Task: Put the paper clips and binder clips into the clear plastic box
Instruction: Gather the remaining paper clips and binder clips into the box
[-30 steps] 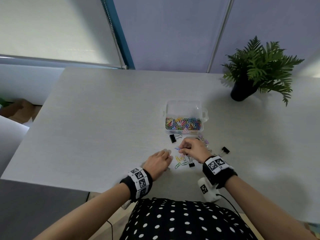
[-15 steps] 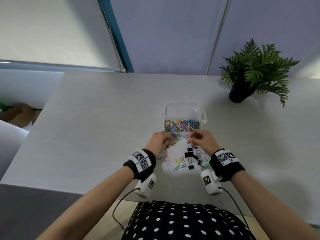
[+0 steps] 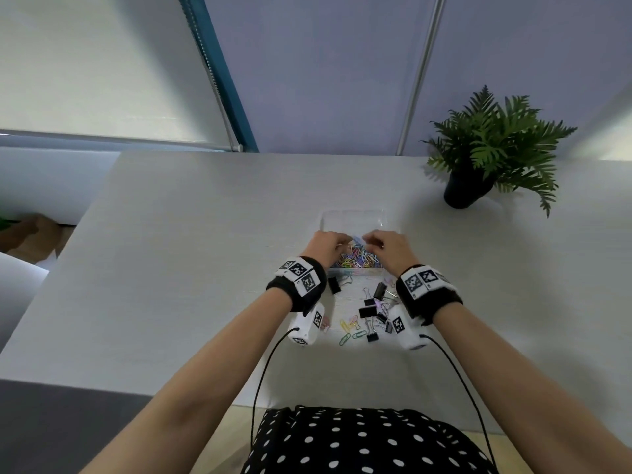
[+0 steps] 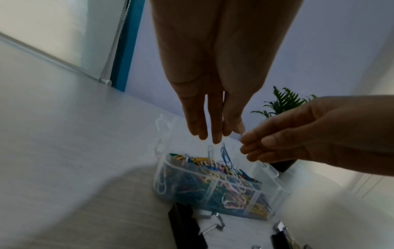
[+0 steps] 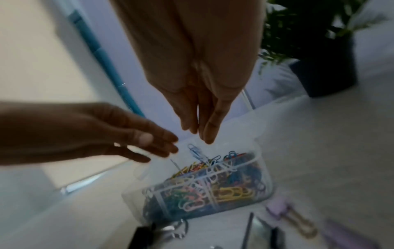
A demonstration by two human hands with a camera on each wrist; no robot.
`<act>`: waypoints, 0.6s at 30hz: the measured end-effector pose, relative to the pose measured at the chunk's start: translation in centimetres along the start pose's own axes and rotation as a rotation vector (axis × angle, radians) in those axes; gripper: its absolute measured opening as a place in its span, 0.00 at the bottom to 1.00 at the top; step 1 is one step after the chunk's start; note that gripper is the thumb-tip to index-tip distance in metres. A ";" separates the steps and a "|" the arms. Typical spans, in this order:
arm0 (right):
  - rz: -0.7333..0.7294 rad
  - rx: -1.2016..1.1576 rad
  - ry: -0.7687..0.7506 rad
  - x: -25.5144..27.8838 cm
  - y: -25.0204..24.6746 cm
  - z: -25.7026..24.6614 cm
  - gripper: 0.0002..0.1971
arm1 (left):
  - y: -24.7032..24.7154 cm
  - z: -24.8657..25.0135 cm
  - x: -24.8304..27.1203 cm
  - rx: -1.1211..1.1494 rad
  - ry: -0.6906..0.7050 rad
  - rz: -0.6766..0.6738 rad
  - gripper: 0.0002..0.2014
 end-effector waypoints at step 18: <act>-0.459 0.684 -0.290 9.4 7.5 2.7 0.14 | 6.7 -11.2 13.9 -0.149 0.096 -0.056 0.17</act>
Point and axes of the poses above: each hand's wrist, its own x-axis away from the middle knuckle, its own y-axis out of the palm, z = x × y, the point moved 2 cm from there along -x, towards the middle knuckle, and after that the axes turned 9 degrees about -z, right-handed, at the moved point
